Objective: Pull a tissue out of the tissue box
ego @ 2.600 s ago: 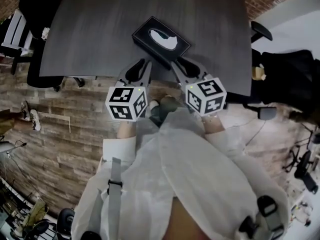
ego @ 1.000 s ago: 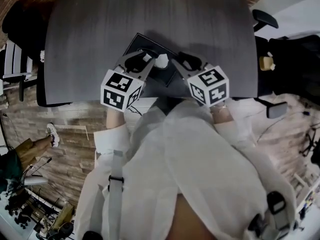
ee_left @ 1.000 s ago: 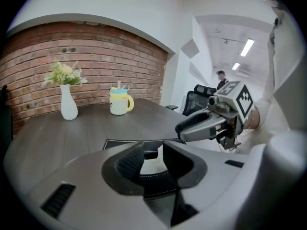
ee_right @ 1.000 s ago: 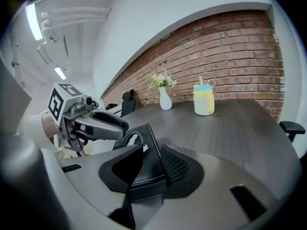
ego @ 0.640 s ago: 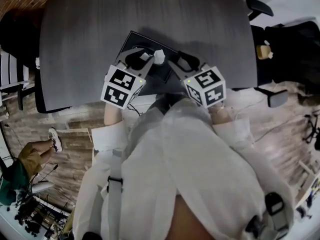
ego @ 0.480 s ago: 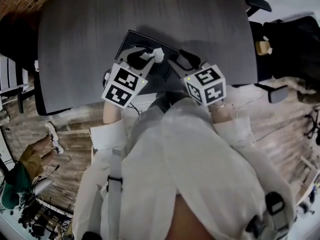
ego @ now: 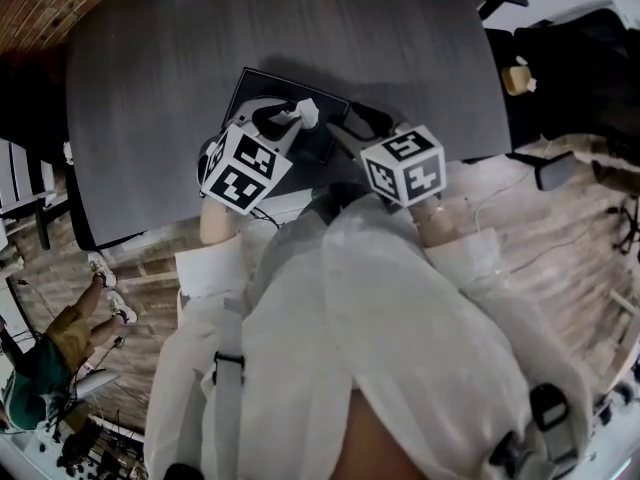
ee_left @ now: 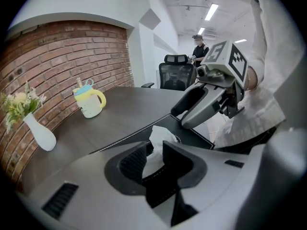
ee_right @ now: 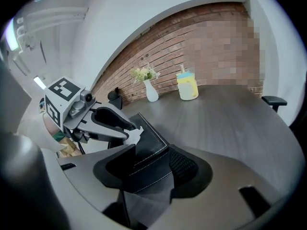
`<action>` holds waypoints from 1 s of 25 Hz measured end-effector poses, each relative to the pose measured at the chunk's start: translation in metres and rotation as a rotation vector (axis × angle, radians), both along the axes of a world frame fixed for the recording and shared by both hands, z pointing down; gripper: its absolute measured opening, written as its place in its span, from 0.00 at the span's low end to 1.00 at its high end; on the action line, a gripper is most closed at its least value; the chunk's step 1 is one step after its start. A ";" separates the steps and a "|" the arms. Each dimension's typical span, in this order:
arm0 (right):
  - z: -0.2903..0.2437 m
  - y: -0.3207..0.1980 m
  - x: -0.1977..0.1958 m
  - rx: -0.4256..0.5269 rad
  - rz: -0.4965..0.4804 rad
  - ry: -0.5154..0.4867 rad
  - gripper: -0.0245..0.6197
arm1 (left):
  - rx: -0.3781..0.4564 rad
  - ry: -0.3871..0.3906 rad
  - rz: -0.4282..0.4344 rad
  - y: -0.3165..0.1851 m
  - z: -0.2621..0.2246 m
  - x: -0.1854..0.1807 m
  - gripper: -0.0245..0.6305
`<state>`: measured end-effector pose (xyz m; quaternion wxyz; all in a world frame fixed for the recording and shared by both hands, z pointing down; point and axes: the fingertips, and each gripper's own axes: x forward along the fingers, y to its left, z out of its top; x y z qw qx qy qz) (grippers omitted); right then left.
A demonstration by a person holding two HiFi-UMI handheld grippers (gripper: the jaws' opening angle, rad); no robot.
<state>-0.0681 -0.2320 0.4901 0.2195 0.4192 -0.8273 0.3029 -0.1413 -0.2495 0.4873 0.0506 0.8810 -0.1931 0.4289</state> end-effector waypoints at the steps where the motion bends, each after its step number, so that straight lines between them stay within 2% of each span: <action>1: 0.001 -0.001 0.001 0.000 0.008 0.007 0.34 | -0.004 -0.006 0.009 0.000 0.001 0.001 0.19; 5: 0.003 -0.002 0.000 0.011 0.022 0.035 0.34 | -0.017 -0.012 0.024 0.002 0.005 0.002 0.19; 9: 0.006 0.000 0.002 0.021 0.023 0.050 0.35 | -0.036 0.007 0.032 0.005 0.009 0.004 0.11; 15: 0.006 -0.003 0.001 0.012 0.024 0.061 0.35 | -0.051 -0.007 0.052 0.005 0.009 0.004 0.06; 20: 0.009 -0.002 0.004 0.003 0.017 0.066 0.35 | -0.061 -0.002 0.012 0.004 0.010 0.007 0.05; 25: 0.010 0.003 0.008 0.009 0.010 0.063 0.35 | -0.037 0.026 -0.024 0.002 0.000 0.013 0.05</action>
